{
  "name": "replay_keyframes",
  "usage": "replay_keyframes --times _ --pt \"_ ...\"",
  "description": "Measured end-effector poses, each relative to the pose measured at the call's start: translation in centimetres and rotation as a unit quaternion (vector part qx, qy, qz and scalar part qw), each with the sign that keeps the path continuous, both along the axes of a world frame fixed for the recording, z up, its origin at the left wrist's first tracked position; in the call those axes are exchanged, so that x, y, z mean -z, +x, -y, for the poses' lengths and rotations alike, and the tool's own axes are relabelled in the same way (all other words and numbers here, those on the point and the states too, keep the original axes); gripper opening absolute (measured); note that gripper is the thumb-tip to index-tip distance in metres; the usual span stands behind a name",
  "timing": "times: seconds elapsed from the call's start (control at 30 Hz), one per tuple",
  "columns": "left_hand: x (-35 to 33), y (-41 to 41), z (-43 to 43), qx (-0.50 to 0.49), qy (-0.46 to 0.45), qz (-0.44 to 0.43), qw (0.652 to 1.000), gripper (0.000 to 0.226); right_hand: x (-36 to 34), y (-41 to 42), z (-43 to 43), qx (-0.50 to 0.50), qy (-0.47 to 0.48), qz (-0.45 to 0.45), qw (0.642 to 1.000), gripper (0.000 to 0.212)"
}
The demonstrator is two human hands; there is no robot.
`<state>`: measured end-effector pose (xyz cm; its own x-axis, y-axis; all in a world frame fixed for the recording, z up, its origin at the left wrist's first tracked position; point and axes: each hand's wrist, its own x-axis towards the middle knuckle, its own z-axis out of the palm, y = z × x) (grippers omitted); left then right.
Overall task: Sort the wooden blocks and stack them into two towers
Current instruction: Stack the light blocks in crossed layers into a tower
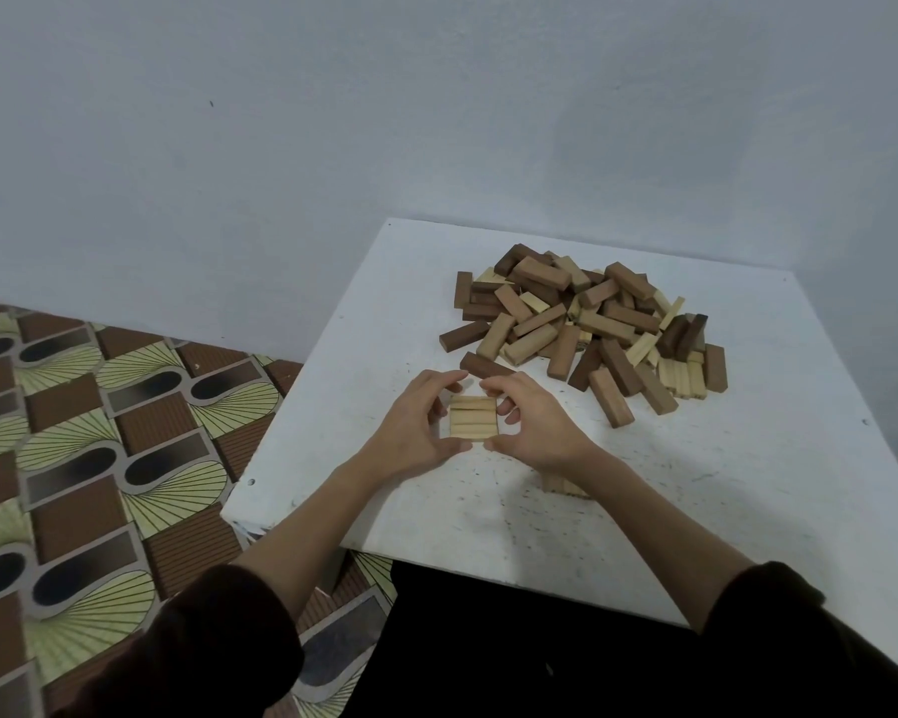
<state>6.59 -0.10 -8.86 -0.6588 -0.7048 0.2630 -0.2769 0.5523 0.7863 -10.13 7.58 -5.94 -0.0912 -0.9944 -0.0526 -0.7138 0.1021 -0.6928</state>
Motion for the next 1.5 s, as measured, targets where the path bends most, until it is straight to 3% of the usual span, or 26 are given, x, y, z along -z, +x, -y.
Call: replay_keyframes --times 0.97,1.13,1.5 --pt "-0.8 -0.5 -0.1 -0.011 0.047 0.003 0.999 0.080 -0.8 -0.8 -0.7 -0.024 -0.033 -0.001 0.999 0.067" --pt "-2.5 -3.0 -1.4 0.059 -0.009 0.016 0.998 0.079 -2.2 -3.4 -3.7 -0.007 -0.077 -0.025 0.997 0.066" --pt "-1.3 -5.8 -5.4 0.141 0.031 0.045 0.988 0.082 -0.5 -5.7 -9.6 0.025 -0.052 -0.016 0.998 0.068"
